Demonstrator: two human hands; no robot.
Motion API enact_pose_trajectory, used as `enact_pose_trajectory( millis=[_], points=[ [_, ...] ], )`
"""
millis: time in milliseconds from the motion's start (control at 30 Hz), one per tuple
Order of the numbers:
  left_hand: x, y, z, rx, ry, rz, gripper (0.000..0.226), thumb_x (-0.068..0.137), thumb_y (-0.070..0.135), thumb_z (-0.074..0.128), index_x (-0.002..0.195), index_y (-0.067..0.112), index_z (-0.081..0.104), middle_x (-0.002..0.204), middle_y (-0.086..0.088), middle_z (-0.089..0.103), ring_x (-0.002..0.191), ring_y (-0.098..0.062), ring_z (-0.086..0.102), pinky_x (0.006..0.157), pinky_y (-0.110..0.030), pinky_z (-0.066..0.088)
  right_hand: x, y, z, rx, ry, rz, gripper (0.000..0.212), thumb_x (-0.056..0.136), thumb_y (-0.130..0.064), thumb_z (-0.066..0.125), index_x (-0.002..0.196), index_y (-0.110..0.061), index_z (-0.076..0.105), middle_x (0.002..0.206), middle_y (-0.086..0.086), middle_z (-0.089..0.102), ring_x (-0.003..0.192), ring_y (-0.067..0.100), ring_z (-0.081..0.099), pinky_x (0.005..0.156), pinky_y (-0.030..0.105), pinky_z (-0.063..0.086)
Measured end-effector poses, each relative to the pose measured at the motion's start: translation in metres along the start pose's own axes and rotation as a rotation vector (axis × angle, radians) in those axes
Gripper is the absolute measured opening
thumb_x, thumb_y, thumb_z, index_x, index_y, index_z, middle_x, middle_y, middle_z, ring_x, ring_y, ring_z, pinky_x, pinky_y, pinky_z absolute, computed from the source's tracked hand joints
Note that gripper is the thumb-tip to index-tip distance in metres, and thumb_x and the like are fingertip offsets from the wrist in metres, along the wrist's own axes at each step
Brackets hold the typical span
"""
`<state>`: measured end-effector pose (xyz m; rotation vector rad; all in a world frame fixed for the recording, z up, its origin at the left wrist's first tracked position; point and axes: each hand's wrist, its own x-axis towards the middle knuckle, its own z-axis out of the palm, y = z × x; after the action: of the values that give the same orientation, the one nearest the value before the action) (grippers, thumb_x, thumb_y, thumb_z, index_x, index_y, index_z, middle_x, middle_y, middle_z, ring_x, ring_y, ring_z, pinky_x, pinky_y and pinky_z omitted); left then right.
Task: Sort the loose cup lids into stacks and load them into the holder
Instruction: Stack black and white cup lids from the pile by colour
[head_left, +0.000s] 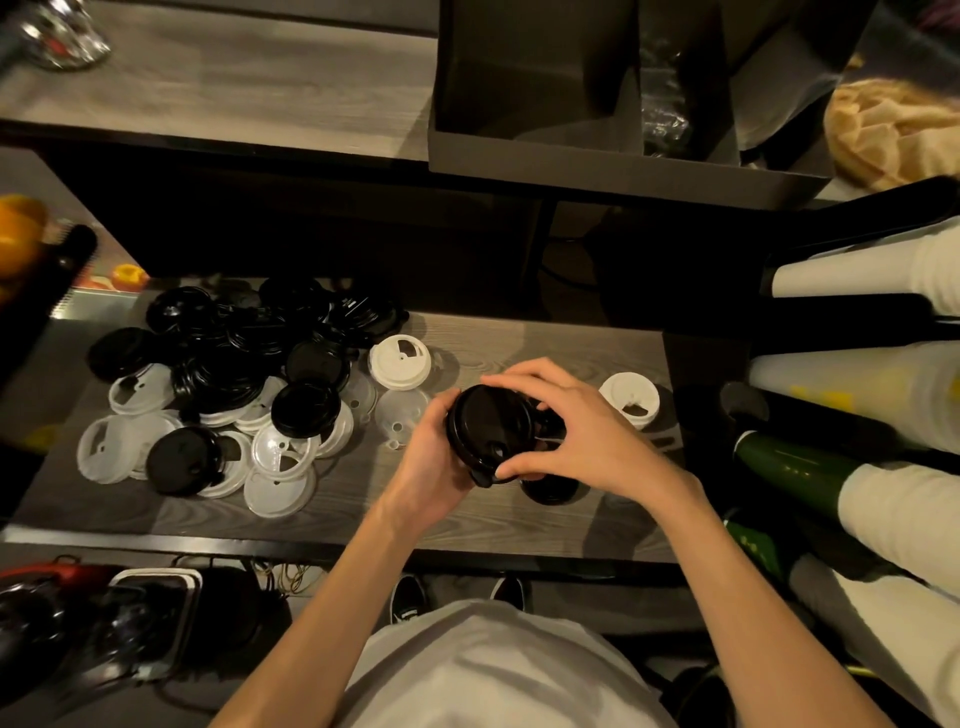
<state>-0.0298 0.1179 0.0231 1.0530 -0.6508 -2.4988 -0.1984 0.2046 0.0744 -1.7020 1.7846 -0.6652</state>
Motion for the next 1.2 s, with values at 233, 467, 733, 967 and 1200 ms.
enact_pose_trajectory(
  millis=[233,467,733,967,1200],
  points=[
    [-0.005,0.005,0.012,0.047,-0.030,0.005,0.065,0.105,0.058,0.026,0.129,0.013,0.066,0.130,-0.016,0.069,0.122,-0.031,0.065,0.109,-0.050,0.045,0.000,-0.001,-0.001,-0.008,0.012,0.036,0.085,0.074,-0.051,0.088,0.149,-0.044,0.047,0.137,-0.027,0.041,0.126,-0.009,0.041,0.106,0.024,0.043],
    [-0.002,0.011,0.036,0.262,-0.074,0.013,0.078,0.099,0.071,0.018,0.119,0.019,0.072,0.120,-0.009,0.075,0.114,-0.021,0.071,0.104,-0.044,0.050,-0.007,0.009,-0.011,0.041,0.033,0.115,0.082,0.071,-0.061,0.085,0.142,-0.056,0.044,0.138,-0.026,0.048,0.131,0.002,0.048,0.112,0.040,0.045],
    [0.031,0.024,0.060,0.431,-0.127,0.027,0.070,0.102,0.067,0.020,0.129,0.023,0.066,0.124,-0.007,0.073,0.116,-0.024,0.069,0.097,-0.050,0.056,-0.009,0.030,-0.034,0.066,0.246,0.184,0.082,0.072,-0.051,0.089,0.144,-0.047,0.049,0.141,-0.023,0.053,0.127,-0.006,0.047,0.110,0.024,0.039],
    [0.036,0.016,0.059,0.289,-0.201,0.024,0.045,0.106,0.049,0.037,0.129,0.023,0.065,0.125,-0.011,0.072,0.114,-0.026,0.070,0.092,-0.046,0.058,-0.010,0.046,-0.041,0.252,0.224,0.279,0.078,0.071,-0.045,0.092,0.141,-0.044,0.055,0.139,-0.016,0.058,0.126,0.004,0.059,0.109,0.037,0.052],
    [0.051,0.013,0.057,0.272,-0.215,0.008,0.048,0.106,0.050,0.040,0.141,0.021,0.056,0.131,-0.014,0.068,0.124,-0.031,0.064,0.105,-0.053,0.051,-0.004,0.056,-0.049,0.325,0.160,0.359,0.068,0.078,-0.038,0.087,0.139,-0.044,0.056,0.129,-0.027,0.053,0.119,-0.017,0.042,0.095,0.010,0.036]
  ],
)
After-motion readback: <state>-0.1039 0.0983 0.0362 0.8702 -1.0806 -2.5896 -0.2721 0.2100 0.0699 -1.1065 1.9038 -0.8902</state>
